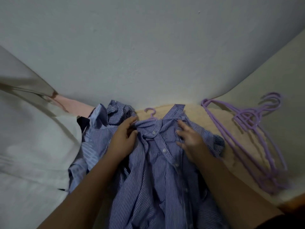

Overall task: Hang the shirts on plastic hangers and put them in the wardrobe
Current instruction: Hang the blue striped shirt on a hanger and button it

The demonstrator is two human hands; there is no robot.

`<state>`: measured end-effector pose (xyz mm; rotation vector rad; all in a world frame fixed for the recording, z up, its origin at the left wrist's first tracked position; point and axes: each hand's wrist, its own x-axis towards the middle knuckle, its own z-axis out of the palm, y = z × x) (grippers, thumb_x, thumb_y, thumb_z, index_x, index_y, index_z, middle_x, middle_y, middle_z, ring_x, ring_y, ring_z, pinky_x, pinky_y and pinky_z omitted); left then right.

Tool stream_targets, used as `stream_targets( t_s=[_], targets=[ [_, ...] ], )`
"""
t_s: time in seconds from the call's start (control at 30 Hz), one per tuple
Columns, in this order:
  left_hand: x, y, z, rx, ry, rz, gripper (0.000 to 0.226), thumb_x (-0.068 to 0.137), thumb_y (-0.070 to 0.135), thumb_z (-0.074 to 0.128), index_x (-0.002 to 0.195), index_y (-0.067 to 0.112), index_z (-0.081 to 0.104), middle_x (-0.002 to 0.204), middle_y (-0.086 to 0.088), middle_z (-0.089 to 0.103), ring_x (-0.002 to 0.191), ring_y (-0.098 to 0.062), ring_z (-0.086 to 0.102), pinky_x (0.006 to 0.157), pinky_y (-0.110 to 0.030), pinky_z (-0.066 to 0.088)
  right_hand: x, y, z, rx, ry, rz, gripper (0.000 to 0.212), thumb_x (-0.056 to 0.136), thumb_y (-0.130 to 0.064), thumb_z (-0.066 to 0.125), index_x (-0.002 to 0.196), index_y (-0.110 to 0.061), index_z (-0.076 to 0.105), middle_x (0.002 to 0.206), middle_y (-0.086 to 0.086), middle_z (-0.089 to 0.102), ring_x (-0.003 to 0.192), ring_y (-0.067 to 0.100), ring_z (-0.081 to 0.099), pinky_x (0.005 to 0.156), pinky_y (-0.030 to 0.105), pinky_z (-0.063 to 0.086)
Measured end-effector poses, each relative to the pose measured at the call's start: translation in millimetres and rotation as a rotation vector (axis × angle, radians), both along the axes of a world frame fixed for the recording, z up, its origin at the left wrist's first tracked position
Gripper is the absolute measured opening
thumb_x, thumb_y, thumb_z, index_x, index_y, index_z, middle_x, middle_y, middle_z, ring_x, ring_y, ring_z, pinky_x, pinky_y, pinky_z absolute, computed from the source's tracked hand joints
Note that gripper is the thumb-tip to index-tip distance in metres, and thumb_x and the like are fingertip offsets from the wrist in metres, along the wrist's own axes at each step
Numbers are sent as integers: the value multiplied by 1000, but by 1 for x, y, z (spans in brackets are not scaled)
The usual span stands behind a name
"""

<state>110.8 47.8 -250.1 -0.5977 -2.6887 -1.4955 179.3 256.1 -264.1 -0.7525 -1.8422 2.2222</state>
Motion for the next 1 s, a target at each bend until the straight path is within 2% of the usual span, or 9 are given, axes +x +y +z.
stream_targets(
  t_s=[0.1, 0.17, 0.3, 0.4, 0.5, 0.63, 0.73, 0.8, 1.0],
  targets=[
    [35, -11, 6, 80, 149, 46, 42, 92, 7, 57, 132, 18, 53, 133, 4, 52, 108, -4, 57, 88, -6, 44, 35, -12, -5, 26, 41, -24, 47, 94, -8, 50, 140, -18, 43, 136, 3, 51, 112, 16, 53, 98, 35, 44],
    [65, -19, 7, 86, 218, 87, 35, 89, 21, 58, 124, 25, 56, 114, 5, 58, 93, -2, 59, 83, -21, 51, 60, -24, -9, 12, 8, -36, 47, 94, -6, 50, 139, -15, 43, 126, 3, 56, 106, 16, 57, 91, 33, 47],
    [138, -32, 2, -9, -20, 215, 64, 76, 48, 74, 133, 31, 49, 108, 13, 56, 96, -5, 56, 85, -28, 48, 114, -50, -12, 37, -95, -24, 45, 92, -5, 53, 136, -12, 46, 112, 16, 64, 103, 36, 61, 86, 46, 51],
    [172, -43, -9, 15, -157, 268, 57, 83, 29, 72, 133, 31, 45, 108, 8, 63, 92, 0, 57, 89, -26, 48, 140, -63, -10, 43, -124, 9, 49, 85, -10, 62, 131, -17, 47, 113, 1, 57, 105, 23, 58, 83, 34, 50],
    [177, -59, -4, 294, -305, 432, 36, 90, 9, 62, 122, 22, 50, 79, 3, 64, 63, 9, 58, 67, -9, 46, 150, -66, -6, 69, -137, 10, 57, 79, -15, 68, 132, -11, 46, 118, 5, 50, 112, 26, 53, 84, 31, 44],
    [171, -90, -15, 348, -469, 552, 37, 90, 15, 62, 127, 14, 56, 114, -6, 65, 96, -15, 61, 88, -29, 46, 154, -64, -3, 60, -193, -15, 54, 89, -7, 61, 139, -6, 40, 132, 14, 51, 116, 31, 53, 98, 43, 44],
    [180, -97, -17, 181, -395, 613, 37, 92, 15, 58, 128, 10, 54, 112, -10, 65, 101, -26, 61, 87, -34, 45, 159, -68, -3, 69, -246, -4, 55, 89, -10, 61, 140, -10, 40, 115, 12, 57, 107, 32, 57, 97, 49, 45],
    [191, -92, -10, 172, -240, 622, 40, 91, 15, 58, 130, 12, 50, 106, -9, 65, 98, -29, 62, 88, -38, 46, 163, -72, -5, 67, -282, 1, 56, 89, -12, 61, 141, -12, 39, 127, 13, 54, 114, 32, 54, 97, 45, 42],
    [204, -78, -6, -5, -70, 393, 30, 90, 19, 63, 120, 19, 59, 86, 5, 67, 77, -10, 62, 70, -26, 41, 180, -77, -3, 32, -333, 21, 52, 93, -14, 56, 141, -16, 37, 102, 8, 55, 95, 28, 58, 78, 44, 50]
  ],
)
